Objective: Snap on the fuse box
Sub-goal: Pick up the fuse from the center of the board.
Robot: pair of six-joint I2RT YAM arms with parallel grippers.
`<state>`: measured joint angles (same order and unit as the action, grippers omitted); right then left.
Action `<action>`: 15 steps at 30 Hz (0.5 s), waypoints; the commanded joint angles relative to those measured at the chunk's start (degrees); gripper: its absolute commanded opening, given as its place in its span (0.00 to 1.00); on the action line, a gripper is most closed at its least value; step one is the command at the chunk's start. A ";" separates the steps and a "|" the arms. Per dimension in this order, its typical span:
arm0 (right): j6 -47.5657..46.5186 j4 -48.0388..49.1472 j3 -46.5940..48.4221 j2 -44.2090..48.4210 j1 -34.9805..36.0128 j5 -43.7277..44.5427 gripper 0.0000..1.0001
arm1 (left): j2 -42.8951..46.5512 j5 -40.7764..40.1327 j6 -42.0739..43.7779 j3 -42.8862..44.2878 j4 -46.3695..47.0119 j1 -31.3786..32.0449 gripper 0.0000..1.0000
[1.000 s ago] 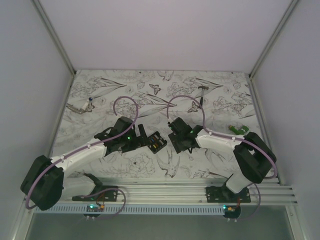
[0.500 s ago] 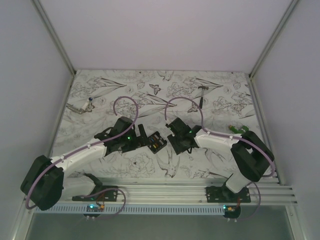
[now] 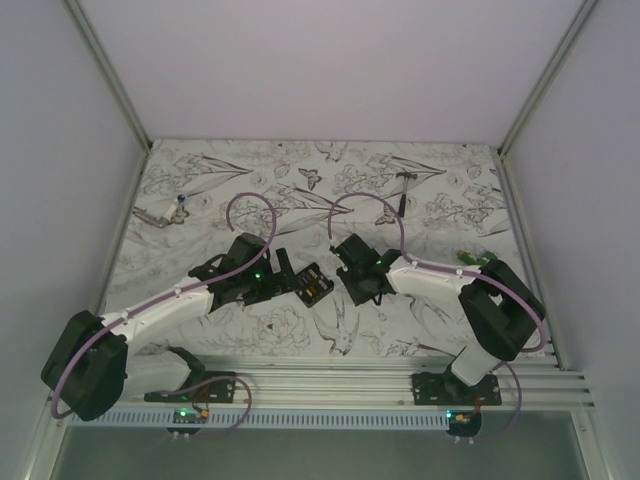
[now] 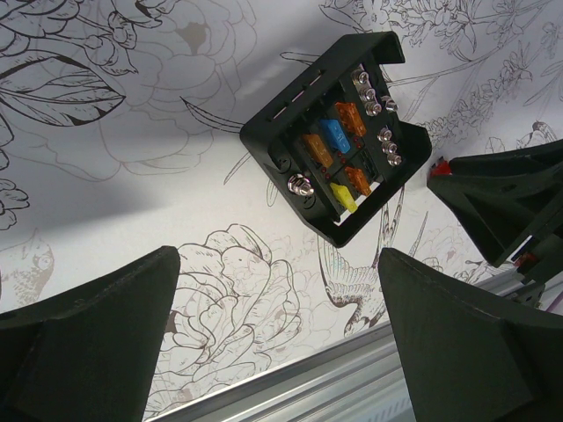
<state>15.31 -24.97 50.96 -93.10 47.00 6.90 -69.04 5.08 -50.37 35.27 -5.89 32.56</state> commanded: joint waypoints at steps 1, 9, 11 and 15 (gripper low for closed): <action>-0.55 -1.42 0.98 -1.41 0.23 1.61 0.30 | 0.78 1.15 -0.41 -0.73 -0.70 -0.39 0.99; -1.36 -0.77 -0.64 1.59 0.39 1.62 0.23 | 0.90 2.44 -1.34 -0.32 -0.16 -0.39 0.99; -2.15 0.47 -1.13 2.79 0.41 0.43 0.23 | 1.01 3.17 -1.55 0.12 0.16 -0.39 0.99; -4.01 3.82 -2.03 7.52 0.37 -2.85 0.22 | 0.89 4.51 -1.74 1.32 1.12 -0.34 0.97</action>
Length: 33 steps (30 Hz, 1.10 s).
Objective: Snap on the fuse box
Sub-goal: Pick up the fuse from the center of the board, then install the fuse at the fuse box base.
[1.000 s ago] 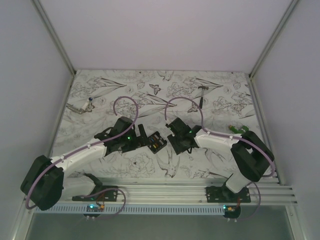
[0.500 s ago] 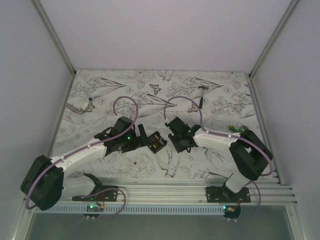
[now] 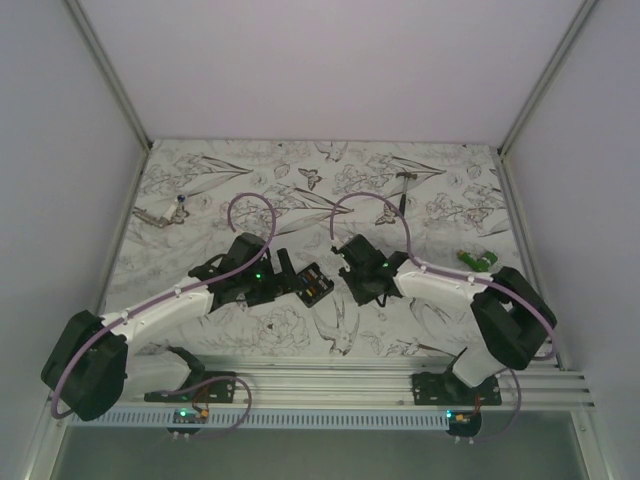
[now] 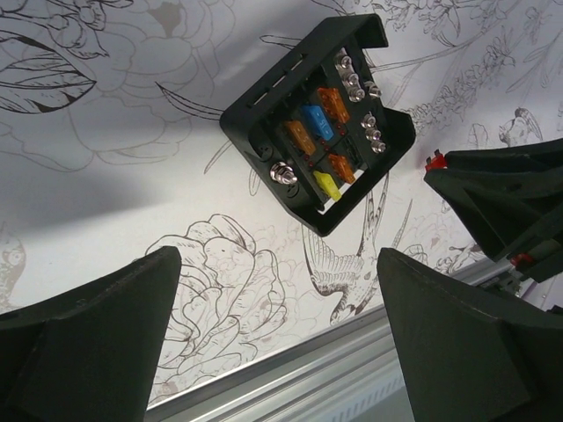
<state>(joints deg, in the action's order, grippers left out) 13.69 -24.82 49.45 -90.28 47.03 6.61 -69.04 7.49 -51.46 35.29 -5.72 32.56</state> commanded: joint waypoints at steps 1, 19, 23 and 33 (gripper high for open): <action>-2.87 4.57 -0.84 5.61 0.42 -3.72 0.22 | 0.73 2.51 -0.72 1.67 1.32 -0.38 0.95; -6.09 19.08 -4.09 11.18 0.40 -14.53 0.21 | -6.54 10.38 -4.61 7.24 10.83 0.18 0.55; -4.97 21.59 -4.57 11.33 0.35 -16.47 0.21 | -8.58 10.54 -5.15 7.93 11.77 0.83 0.50; -2.56 26.21 -5.23 10.61 0.40 -19.38 0.21 | -10.49 11.31 -6.08 8.41 13.79 1.63 0.40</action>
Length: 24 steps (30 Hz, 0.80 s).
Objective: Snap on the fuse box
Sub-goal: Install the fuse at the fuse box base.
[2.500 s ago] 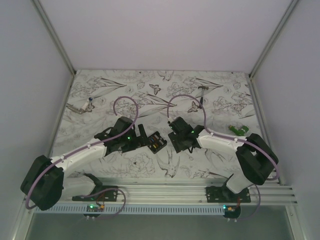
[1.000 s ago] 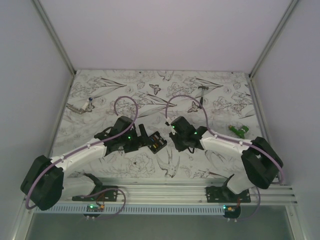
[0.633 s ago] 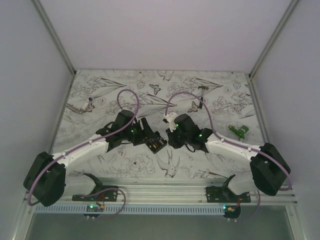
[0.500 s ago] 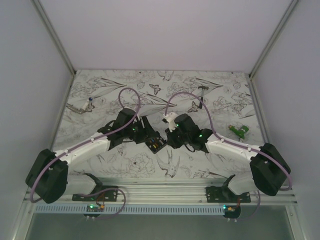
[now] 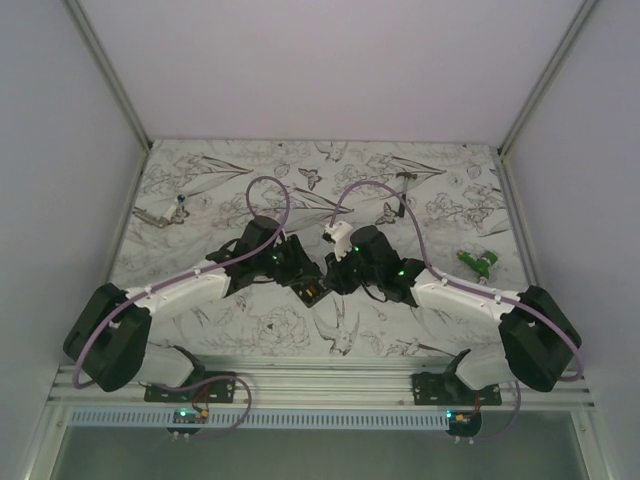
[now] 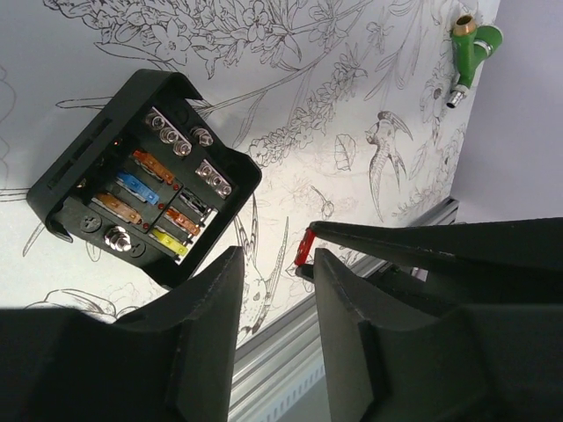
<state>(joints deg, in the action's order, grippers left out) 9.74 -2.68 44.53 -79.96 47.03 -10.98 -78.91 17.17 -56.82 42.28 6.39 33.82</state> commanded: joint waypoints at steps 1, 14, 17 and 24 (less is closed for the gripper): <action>1.54 4.37 -0.32 0.23 0.40 -1.95 0.21 | -0.81 1.72 -0.84 1.41 1.80 0.37 0.38; 2.91 7.57 -0.33 -1.43 0.36 -2.78 0.21 | -1.16 2.67 -2.04 1.15 2.57 0.53 0.31; 3.54 8.89 -0.47 -1.58 0.40 -3.16 0.21 | -1.10 2.71 -2.32 0.96 2.66 0.51 0.26; 4.80 11.07 -0.58 -1.54 0.34 -4.09 0.20 | -0.40 2.76 -2.86 0.42 2.97 0.54 0.15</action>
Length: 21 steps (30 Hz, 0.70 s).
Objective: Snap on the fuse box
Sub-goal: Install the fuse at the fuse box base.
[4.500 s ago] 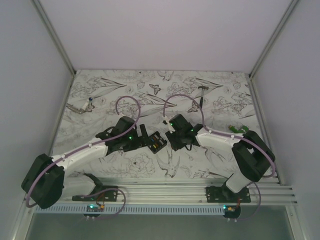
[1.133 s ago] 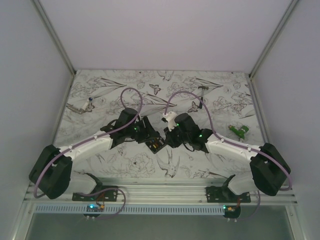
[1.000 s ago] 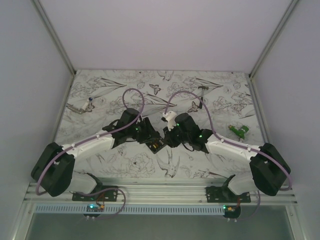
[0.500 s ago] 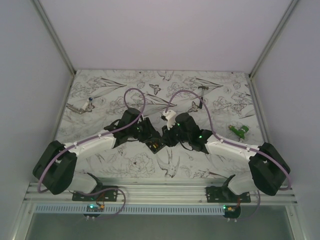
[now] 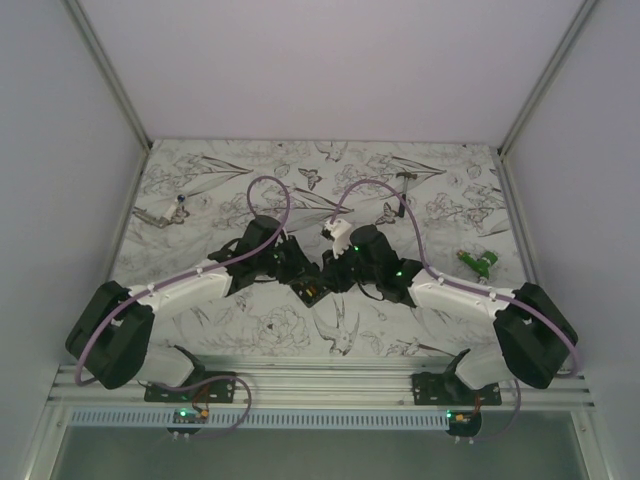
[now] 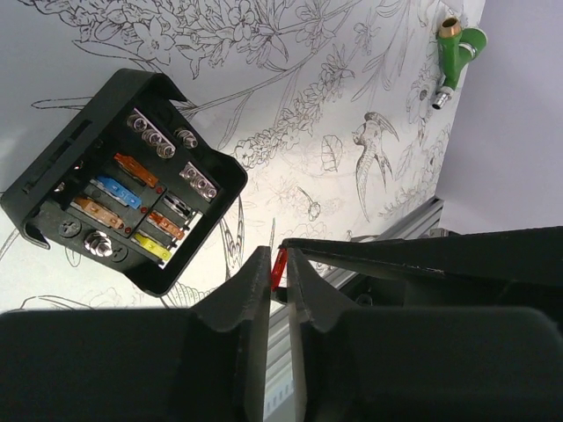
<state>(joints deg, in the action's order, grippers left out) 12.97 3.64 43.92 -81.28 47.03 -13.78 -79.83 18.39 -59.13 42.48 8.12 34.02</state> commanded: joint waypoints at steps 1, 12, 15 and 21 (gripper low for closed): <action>1.85 5.06 -0.10 -0.20 0.40 -1.41 0.20 | 0.69 1.31 -0.59 -0.02 1.27 0.32 0.10; 6.89 11.31 -2.31 3.11 0.14 -0.84 0.32 | 6.35 -3.09 -1.25 -2.74 1.48 0.09 0.00; 10.82 17.37 -5.44 6.39 -1.21 -1.93 0.42 | 12.51 -6.19 -1.76 -4.12 1.47 -0.03 0.00; 22.81 33.54 -11.84 10.42 -3.08 -4.44 0.49 | 22.29 -13.12 -2.78 -6.78 2.22 0.81 0.00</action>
<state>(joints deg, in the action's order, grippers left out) 26.52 23.03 33.95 -72.66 44.53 -16.25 -62.39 10.87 -60.88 37.50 8.21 34.13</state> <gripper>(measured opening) 0.481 0.016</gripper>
